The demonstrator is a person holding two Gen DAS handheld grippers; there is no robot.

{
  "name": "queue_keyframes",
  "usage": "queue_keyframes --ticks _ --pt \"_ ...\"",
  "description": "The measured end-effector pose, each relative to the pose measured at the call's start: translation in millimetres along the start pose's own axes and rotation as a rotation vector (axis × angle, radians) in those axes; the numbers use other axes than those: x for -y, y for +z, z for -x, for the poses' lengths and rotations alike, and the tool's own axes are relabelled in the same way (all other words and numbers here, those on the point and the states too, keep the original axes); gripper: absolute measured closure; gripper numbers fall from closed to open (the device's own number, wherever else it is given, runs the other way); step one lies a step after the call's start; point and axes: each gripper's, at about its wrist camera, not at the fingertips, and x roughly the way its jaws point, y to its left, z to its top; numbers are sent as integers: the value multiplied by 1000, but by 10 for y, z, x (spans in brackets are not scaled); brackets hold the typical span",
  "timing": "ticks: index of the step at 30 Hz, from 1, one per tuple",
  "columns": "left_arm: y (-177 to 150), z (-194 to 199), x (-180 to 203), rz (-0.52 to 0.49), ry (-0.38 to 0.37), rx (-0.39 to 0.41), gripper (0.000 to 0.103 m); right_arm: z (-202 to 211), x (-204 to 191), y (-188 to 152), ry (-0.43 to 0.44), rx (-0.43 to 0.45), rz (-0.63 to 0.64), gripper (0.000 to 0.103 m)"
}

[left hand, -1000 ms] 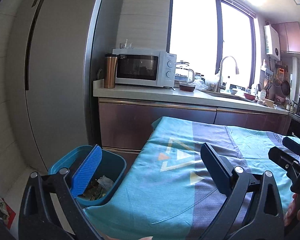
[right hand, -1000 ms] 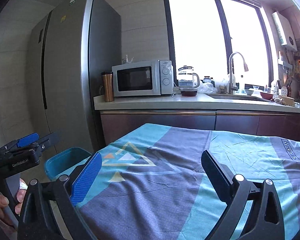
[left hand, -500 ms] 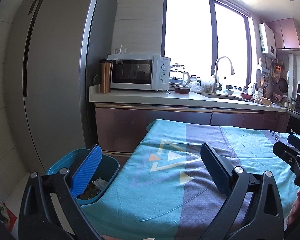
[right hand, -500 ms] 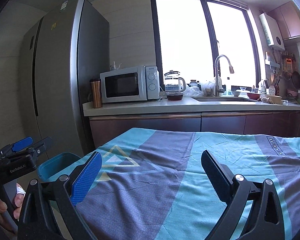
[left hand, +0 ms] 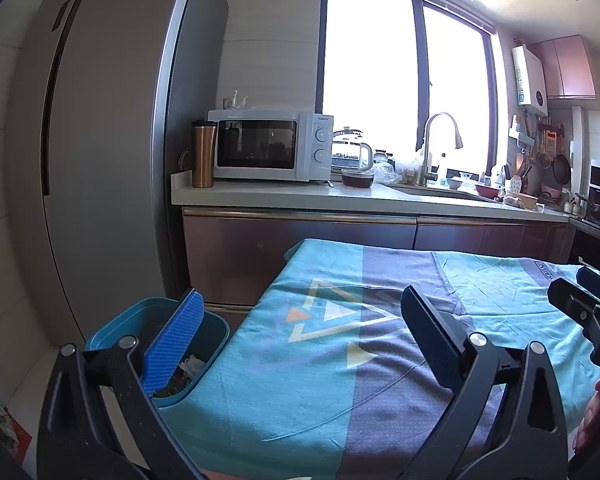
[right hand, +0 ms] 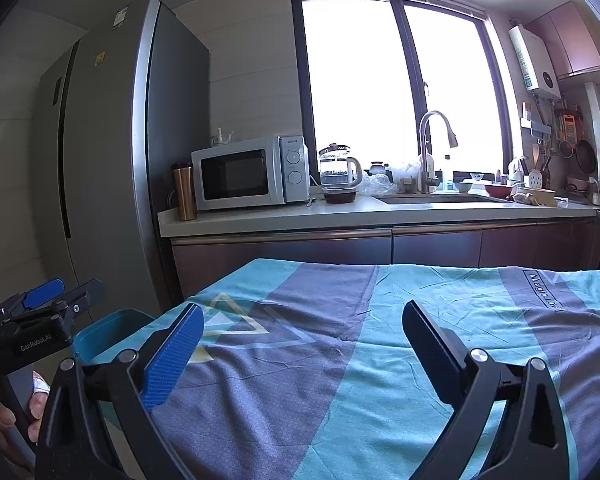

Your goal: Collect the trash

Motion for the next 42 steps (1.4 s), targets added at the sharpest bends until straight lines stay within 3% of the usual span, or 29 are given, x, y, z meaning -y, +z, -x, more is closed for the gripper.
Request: queue_keyframes --ticks 42 --pt "-9 1 84 -14 1 -1 6 18 73 11 3 4 -13 7"
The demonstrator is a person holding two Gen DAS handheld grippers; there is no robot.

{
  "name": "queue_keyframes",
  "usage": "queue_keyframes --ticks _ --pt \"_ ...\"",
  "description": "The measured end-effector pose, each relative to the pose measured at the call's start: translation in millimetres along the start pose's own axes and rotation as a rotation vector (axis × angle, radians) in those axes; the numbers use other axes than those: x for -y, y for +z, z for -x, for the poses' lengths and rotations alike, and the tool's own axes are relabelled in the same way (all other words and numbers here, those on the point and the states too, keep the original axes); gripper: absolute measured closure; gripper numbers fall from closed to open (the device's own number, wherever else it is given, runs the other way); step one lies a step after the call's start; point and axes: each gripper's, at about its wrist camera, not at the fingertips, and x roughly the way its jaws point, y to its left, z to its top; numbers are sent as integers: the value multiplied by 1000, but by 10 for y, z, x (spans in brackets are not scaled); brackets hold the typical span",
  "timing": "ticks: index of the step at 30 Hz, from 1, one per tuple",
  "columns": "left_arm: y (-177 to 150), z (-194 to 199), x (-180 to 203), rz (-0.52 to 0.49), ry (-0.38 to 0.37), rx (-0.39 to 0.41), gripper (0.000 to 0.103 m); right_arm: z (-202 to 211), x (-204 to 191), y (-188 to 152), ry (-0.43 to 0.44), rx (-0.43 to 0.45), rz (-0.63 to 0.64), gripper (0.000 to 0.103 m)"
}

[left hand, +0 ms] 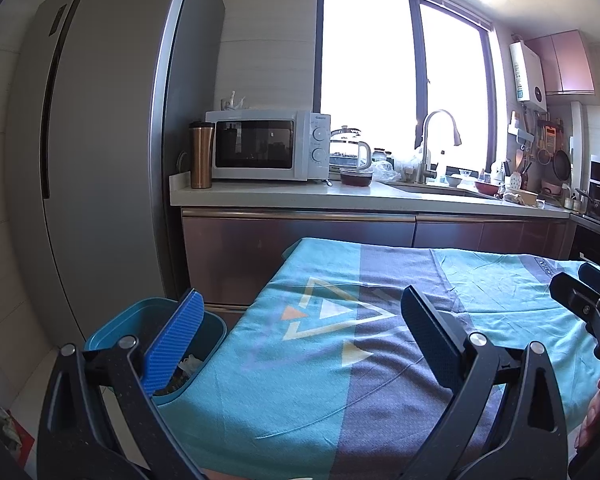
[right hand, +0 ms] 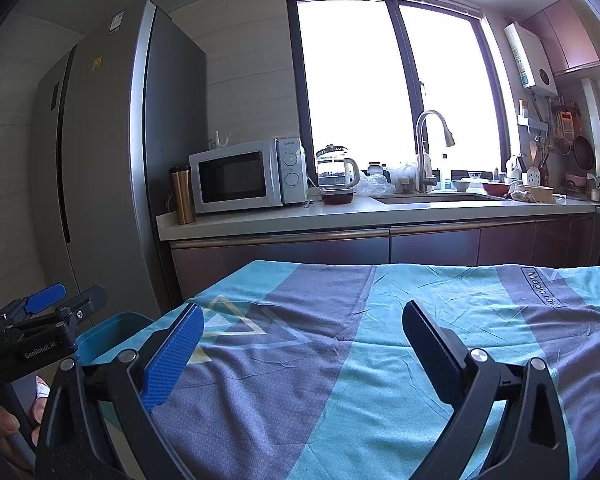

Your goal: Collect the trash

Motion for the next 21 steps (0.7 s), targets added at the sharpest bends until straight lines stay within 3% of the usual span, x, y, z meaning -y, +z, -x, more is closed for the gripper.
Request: queue_keyframes --ticks 21 --pt "0 -4 24 0 0 3 6 5 4 -5 -6 -2 -8 7"
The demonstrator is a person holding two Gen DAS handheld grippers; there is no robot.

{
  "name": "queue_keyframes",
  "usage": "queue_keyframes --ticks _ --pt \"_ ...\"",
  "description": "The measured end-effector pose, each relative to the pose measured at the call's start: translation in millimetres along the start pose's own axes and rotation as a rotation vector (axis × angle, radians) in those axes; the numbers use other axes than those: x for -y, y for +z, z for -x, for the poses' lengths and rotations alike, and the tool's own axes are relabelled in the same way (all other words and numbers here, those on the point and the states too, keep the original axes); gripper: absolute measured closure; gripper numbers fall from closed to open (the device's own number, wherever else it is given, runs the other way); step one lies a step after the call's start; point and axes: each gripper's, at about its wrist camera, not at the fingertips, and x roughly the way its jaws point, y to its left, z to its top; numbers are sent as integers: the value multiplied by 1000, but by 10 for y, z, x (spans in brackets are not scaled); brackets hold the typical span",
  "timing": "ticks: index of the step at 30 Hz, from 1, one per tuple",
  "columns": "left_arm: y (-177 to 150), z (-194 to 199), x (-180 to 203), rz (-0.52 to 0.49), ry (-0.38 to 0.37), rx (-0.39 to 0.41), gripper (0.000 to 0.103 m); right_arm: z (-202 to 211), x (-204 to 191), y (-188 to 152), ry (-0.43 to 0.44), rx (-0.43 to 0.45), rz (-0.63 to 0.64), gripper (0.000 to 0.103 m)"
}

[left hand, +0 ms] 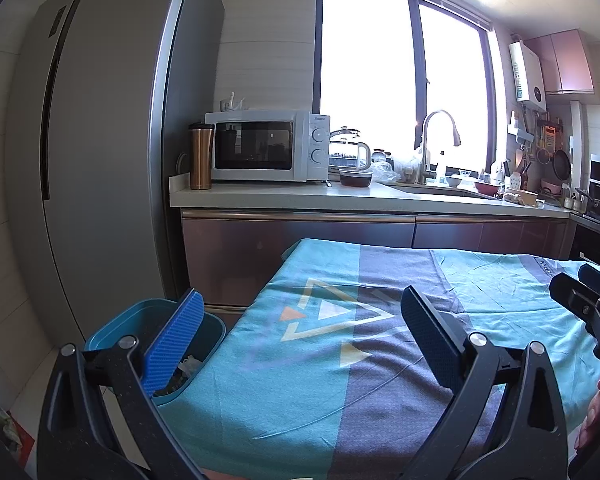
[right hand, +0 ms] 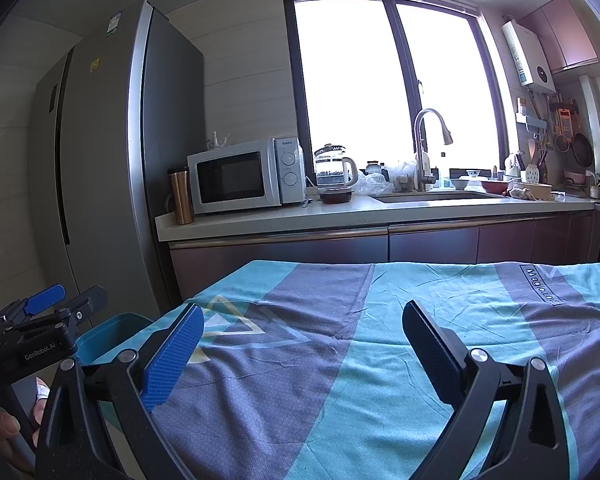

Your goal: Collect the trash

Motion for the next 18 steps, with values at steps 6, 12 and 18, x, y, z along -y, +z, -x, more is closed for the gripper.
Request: queue_keyframes --ticks 6,12,18 --pt "0 0 0 -1 1 1 6 -5 -8 0 -2 -1 -1 7" --pt "0 0 2 0 2 2 6 2 -6 4 -2 0 -3 7" --pt "1 4 2 0 2 2 6 -2 -8 10 -5 2 -2 7"
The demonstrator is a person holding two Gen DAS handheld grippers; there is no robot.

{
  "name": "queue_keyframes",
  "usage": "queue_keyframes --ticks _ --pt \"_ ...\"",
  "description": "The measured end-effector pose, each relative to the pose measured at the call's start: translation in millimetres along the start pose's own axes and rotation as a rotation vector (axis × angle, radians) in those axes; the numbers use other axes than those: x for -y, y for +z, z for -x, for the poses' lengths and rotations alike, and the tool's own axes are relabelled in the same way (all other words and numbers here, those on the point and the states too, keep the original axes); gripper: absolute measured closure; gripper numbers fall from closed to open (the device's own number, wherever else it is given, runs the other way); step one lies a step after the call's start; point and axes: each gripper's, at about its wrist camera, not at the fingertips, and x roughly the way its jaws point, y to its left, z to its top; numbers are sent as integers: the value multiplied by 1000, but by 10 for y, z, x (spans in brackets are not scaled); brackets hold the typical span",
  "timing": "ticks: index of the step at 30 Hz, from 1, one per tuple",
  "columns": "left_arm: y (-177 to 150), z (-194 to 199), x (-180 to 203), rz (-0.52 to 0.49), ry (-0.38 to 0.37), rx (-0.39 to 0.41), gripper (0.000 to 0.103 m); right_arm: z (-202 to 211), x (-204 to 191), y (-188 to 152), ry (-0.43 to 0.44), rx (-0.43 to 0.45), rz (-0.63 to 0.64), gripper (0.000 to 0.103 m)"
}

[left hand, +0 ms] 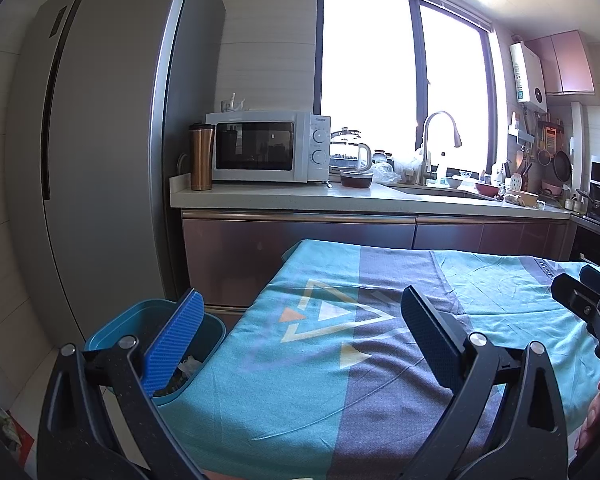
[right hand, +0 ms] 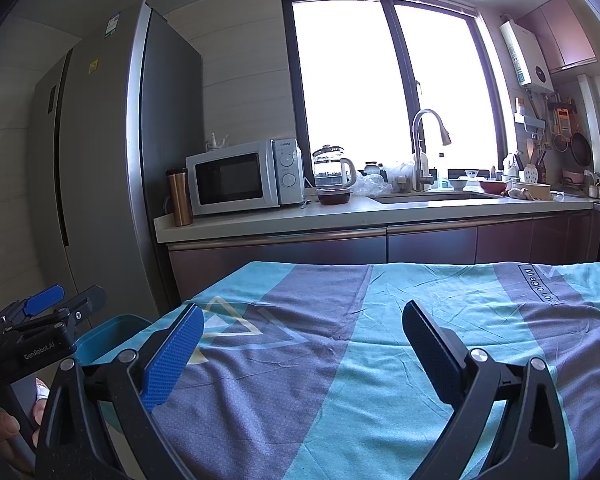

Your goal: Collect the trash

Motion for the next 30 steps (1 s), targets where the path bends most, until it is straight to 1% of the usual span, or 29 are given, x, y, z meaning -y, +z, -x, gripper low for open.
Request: queue_keyframes --ticks 30 --pt "23 -9 43 -3 -3 3 6 31 -10 4 -6 10 -4 7"
